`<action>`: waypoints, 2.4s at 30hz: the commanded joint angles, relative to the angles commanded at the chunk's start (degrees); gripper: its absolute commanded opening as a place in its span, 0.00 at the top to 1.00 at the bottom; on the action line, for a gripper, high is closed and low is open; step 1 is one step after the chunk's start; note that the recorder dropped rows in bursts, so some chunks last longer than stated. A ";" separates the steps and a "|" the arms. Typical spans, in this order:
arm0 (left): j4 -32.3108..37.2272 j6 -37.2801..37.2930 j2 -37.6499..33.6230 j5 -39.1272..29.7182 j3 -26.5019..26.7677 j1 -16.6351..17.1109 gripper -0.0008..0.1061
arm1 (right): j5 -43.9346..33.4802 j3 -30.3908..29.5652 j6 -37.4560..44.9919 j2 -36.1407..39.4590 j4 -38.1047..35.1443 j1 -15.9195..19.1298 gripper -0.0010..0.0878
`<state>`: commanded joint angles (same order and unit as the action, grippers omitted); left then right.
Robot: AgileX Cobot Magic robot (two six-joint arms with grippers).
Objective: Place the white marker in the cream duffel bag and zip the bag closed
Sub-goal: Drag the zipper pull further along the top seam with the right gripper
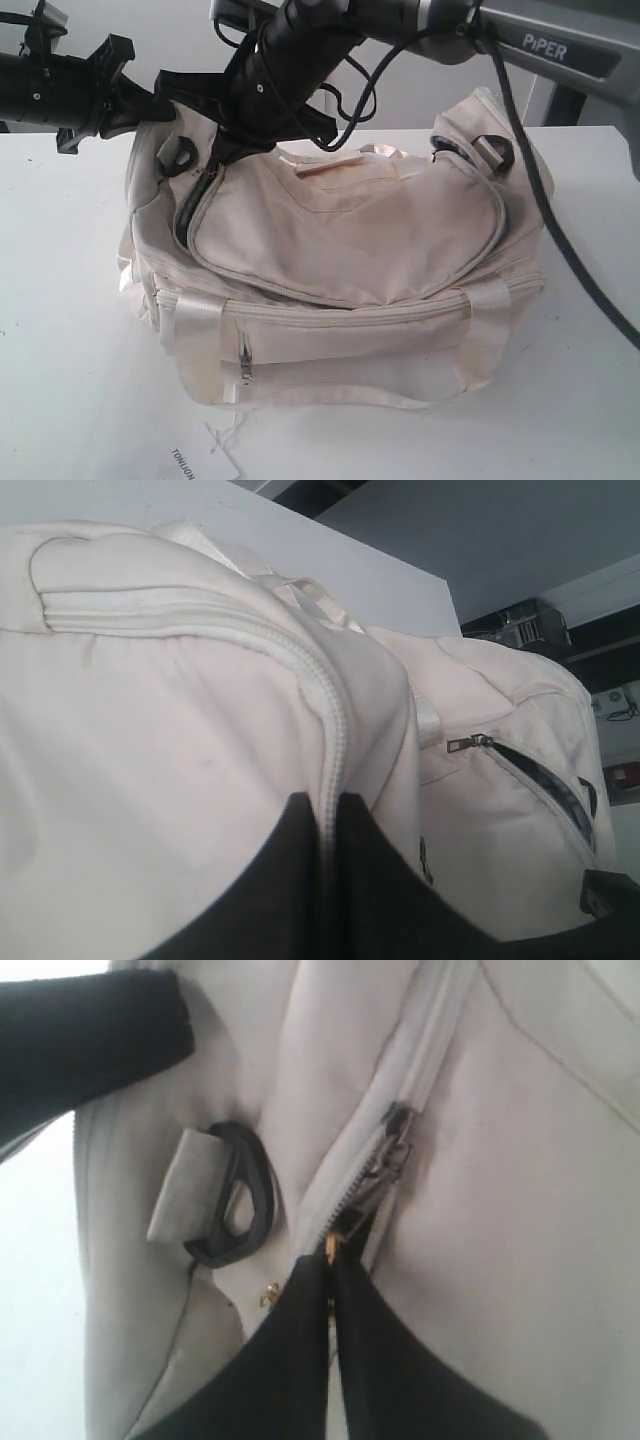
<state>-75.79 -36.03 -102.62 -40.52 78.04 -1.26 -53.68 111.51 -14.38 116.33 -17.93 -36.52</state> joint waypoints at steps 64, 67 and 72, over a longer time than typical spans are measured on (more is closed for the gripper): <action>0.00 -0.17 -0.11 1.51 0.00 0.00 0.99 | -16.29 -2.97 24.51 -2.23 -14.63 -3.76 0.99; 0.00 -0.17 -0.11 1.51 0.00 0.00 0.99 | -16.29 -3.88 24.51 -2.35 -14.50 -3.91 0.99; 0.00 -0.17 -0.11 1.51 0.00 0.00 0.99 | -16.29 -5.48 24.51 -3.22 -14.50 -4.16 0.99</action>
<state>-75.79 -36.20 -102.73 -39.02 78.04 -1.26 -69.96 106.04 10.12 113.11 -32.43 -40.67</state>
